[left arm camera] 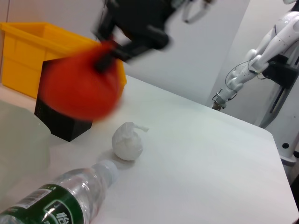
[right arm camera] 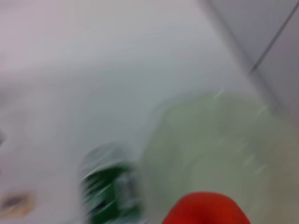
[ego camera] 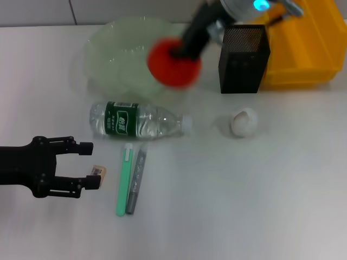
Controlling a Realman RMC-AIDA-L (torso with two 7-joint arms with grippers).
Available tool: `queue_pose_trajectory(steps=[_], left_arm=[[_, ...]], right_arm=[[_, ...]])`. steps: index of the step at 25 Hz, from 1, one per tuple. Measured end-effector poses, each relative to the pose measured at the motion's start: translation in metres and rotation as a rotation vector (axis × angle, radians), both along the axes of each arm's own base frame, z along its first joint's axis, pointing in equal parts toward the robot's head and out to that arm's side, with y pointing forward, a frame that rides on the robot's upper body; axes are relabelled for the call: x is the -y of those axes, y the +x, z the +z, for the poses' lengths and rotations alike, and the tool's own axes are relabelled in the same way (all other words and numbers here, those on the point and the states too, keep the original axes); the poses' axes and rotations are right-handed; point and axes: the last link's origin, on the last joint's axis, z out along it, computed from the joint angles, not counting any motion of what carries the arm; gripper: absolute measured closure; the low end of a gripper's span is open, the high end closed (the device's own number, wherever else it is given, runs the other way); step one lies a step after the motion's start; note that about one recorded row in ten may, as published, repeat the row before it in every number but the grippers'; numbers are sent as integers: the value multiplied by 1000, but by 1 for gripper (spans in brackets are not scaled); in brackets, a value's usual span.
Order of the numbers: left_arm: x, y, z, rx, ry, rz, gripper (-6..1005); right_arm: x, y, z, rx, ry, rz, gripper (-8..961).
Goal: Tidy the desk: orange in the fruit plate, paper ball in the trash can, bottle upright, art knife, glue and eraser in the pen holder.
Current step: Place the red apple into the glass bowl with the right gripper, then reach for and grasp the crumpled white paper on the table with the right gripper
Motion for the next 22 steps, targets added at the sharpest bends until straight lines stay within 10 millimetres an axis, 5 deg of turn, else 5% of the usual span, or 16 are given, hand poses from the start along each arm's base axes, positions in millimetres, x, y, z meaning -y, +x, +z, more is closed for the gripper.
queue_pose_trajectory(steps=[8, 15, 22], left_arm=[[-1, 2, -3, 5, -1, -2, 152], [0, 3, -5, 9, -4, 4, 152], [0, 2, -5, 8, -3, 7, 152]], right_arm=[[-33, -6, -37, -36, 186, 171, 830], [-42, -3, -57, -66, 230, 207, 828], [-42, -4, -57, -69, 231, 209, 574]])
